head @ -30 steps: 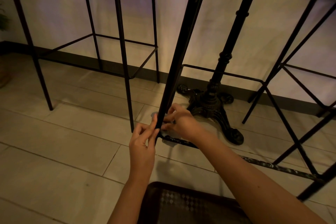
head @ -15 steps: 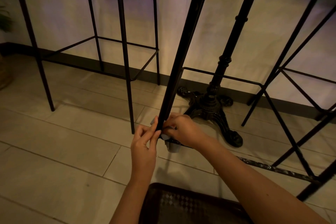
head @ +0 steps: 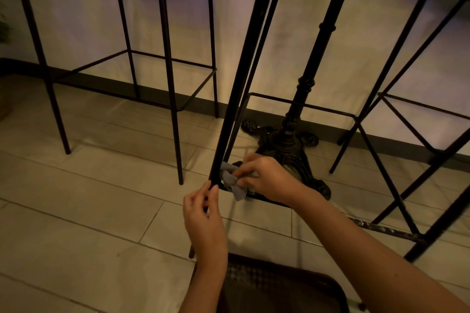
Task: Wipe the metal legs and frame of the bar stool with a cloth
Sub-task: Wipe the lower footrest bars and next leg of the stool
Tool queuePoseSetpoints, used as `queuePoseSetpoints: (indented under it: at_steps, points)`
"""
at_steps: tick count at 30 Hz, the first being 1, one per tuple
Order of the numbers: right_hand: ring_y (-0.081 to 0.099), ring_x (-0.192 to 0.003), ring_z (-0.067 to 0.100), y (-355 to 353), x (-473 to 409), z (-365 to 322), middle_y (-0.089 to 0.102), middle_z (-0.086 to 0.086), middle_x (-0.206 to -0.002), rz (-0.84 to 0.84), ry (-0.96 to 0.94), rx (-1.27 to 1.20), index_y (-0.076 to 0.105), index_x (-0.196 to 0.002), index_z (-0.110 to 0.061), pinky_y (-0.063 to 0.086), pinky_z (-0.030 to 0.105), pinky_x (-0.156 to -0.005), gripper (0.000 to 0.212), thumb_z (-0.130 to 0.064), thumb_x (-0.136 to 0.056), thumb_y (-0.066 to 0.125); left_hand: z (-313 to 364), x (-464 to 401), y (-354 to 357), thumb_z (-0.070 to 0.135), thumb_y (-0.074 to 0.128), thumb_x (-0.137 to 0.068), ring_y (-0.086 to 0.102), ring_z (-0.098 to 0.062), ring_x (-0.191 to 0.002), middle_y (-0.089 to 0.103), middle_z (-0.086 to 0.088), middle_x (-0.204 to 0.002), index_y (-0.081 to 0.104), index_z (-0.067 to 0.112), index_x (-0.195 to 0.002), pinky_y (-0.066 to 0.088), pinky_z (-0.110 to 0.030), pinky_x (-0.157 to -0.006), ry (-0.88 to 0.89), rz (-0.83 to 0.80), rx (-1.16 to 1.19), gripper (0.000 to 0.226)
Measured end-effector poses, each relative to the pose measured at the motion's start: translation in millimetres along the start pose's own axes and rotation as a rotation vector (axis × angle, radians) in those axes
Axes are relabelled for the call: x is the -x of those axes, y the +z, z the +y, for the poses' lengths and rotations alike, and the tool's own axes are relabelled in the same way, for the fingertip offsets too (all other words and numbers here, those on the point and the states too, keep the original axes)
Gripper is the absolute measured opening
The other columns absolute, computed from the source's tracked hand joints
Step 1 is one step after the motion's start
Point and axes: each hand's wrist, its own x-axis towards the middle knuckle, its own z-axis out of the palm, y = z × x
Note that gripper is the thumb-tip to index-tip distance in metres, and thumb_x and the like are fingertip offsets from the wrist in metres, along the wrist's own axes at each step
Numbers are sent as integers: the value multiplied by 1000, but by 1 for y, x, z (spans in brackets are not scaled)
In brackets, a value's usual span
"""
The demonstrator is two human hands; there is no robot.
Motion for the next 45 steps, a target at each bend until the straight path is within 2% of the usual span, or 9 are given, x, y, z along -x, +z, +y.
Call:
queuePoseSetpoints:
  at_steps: [7,12,15,18,22,28,32,39,45]
  points:
    - [48,-99,9,-13,13,-7,50,-3,-108,-50,-26,-29,69,-103,-21,45,24,-84,24,-17,-80,68,24,3,13,33,55,-87,58,-9,-92,62,2,-101,57,18,-114,45,-18,-68,-234,-134,174,31]
    - [54,-103,12,-22,15,-6,55,5,-113,-106,22,-197,64,-110,-17,47,16,-83,33,-3,-81,64,27,0,17,17,60,-87,63,-13,-87,67,-8,-97,52,21,-106,45,-17,-64,-240,-166,189,21]
    - [58,-104,13,-24,15,-5,57,8,-118,-114,130,-419,53,-121,-15,51,21,-84,44,4,-82,60,25,0,18,14,58,-88,63,-16,-92,66,-8,-100,52,22,-103,45,-16,-65,-212,-140,174,18]
    - [56,-108,12,-25,11,-2,56,5,-125,-170,162,-359,39,-136,-18,49,17,-80,58,-2,-84,61,25,2,16,9,55,-89,62,-8,-91,64,1,-97,53,18,-106,49,-12,-64,-167,-152,187,19]
    - [56,-104,11,-32,10,-10,60,2,-116,-137,101,-227,53,-126,-16,46,19,-85,44,-12,-84,64,29,4,12,10,51,-91,61,-4,-90,62,5,-96,54,14,-109,51,-12,-67,-62,-131,161,18]
    - [62,-94,11,-39,33,-31,66,3,-102,-75,90,-385,59,-114,-19,52,30,-85,31,-17,-84,64,38,9,-3,15,48,-93,59,2,-93,60,10,-101,52,27,-108,51,-14,-73,60,-63,155,20]
    - [61,-94,14,-24,47,-28,64,5,-100,5,171,-395,62,-110,-22,51,32,-87,26,-16,-84,63,23,14,-11,18,48,-93,59,-11,-101,61,2,-108,54,29,-116,53,-30,-79,-16,-62,140,26]
    - [60,-93,12,-18,56,-28,61,0,-101,55,198,-466,61,-108,-23,53,28,-81,24,-12,-86,60,12,31,-13,16,60,-81,46,2,-111,44,12,-117,54,41,-114,40,0,-82,86,-224,85,41]
    - [59,-94,15,-19,60,-23,61,4,-103,104,249,-421,61,-107,-26,52,29,-82,24,-12,-87,59,3,24,-11,8,61,-83,52,4,-91,52,5,-100,64,24,-108,44,-4,-74,170,-270,-11,30]
